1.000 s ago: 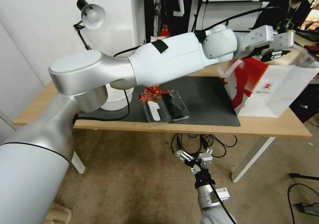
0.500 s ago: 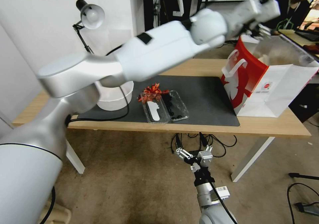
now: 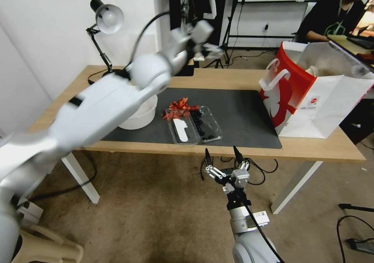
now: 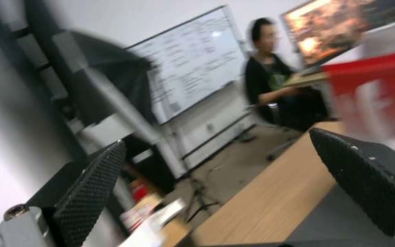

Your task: Pick up the trash from the table and place it into the takeout bag.

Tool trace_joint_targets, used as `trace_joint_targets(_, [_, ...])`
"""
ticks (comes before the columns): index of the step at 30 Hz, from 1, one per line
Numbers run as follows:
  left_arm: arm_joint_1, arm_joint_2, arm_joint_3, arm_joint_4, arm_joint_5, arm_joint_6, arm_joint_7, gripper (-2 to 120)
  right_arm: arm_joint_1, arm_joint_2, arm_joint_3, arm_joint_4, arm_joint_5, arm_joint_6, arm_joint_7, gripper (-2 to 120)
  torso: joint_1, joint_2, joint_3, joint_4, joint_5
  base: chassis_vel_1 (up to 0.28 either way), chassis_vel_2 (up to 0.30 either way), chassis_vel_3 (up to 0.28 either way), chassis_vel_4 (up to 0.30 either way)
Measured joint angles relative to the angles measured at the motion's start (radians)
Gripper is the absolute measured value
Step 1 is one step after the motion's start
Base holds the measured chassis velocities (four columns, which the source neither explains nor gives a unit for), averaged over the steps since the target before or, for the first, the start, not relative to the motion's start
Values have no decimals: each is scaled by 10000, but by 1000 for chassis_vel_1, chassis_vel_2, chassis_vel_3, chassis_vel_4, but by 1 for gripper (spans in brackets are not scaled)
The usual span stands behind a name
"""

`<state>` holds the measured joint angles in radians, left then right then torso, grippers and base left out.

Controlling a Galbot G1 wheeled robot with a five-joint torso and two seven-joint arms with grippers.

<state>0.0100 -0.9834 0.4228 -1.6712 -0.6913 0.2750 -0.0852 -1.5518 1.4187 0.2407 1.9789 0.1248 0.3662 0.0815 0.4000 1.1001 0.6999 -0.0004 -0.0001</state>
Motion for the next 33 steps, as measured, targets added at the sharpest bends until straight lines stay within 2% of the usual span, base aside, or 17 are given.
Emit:
trace_joint_targets(2, [0,0,0,0,0,0,0,100,0,0,0,0,0,0,0,100,0,0,0,0,0,0,0,0,0])
trace_joint_targets(5, [3065,1669,-2545,-1415,483,-481,-40,100,27,95,-20,-57,-56,187,66,100,0,-1,0,9,-8,0,0,0,0])
trace_joint_targets(6, [3065,1669,-2545,-1415,483,-481,-40,100,27,95,-20,-57,-56,187,66,100,0,-1,0,9,-8,0,0,0,0])
trace_joint_targets(8, [4763,2315,-3965,-2026,687,-841,-23,100,-13,153,-20,-49,-76,257,121,100,-1,0,-2,8,3,0,0,0,0])
trace_joint_targets(9, [4763,2315,-3965,-2026,687,-841,-23,100,-13,153,-20,-49,-76,257,121,100,-1,0,-2,8,3,0,0,0,0])
trace_joint_targets(11, [7233,2712,-5532,-2623,1075,-1453,-5,100,-101,235,26,-33,-206,384,174,100,-1,0,-1,7,-6,0,0,0,0])
trace_joint_targets(12, [7233,2712,-5532,-2623,1075,-1453,-5,100,-101,235,26,-33,-206,384,174,100,-1,0,-1,7,-6,0,0,0,0])
trace_joint_targets(14, [9544,2456,-6674,-3004,1509,-1883,-60,100,-284,415,165,-25,-307,514,276,100,-2,0,-1,5,-2,0,0,0,0])
trace_joint_targets(15, [9544,2456,-6674,-3004,1509,-1883,-60,100,-284,415,165,-25,-307,514,276,100,-2,0,-1,5,-2,0,0,0,0])
trace_joint_targets(16, [10199,2164,-7000,-3080,1696,-2083,-98,100,-372,478,221,-11,-313,561,327,100,-2,-1,-2,3,1,0,0,0,0])
trace_joint_targets(18, [11454,1231,-7724,-3180,2032,-2646,-123,100,-642,541,332,104,-316,664,443,100,-2,-1,-1,5,-5,0,0,0,0])
trace_joint_targets(19, [11454,1231,-7724,-3180,2032,-2646,-123,100,-642,541,332,104,-316,664,443,100,-2,-1,-1,5,-5,0,0,0,0])
trace_joint_targets(21, [12314,513,-8219,-3238,2322,-3133,-91,100,-884,528,423,232,-316,815,466,100,-2,-1,-1,0,3,0,0,0,0])
trace_joint_targets(22, [12314,513,-8219,-3238,2322,-3133,-91,100,-884,528,423,232,-316,815,466,100,-2,-1,-1,0,3,0,0,0,0])
trace_joint_targets(25, [13262,-43,-8692,-3266,2699,-3790,133,100,-1082,490,585,277,-301,1052,471,100,-2,-1,-1,3,3,0,0,0,0])
trace_joint_targets(32, [14290,-584,-9038,-3334,2876,-4519,498,100,-1197,530,668,124,-278,1368,482,100,-2,-1,0,5,3,0,0,0,0])
trace_joint_targets(33, [14633,-801,-9122,-3342,3016,-4850,622,100,-1217,549,700,52,-278,1466,468,100,-2,-1,-1,5,-5,0,0,0,0])
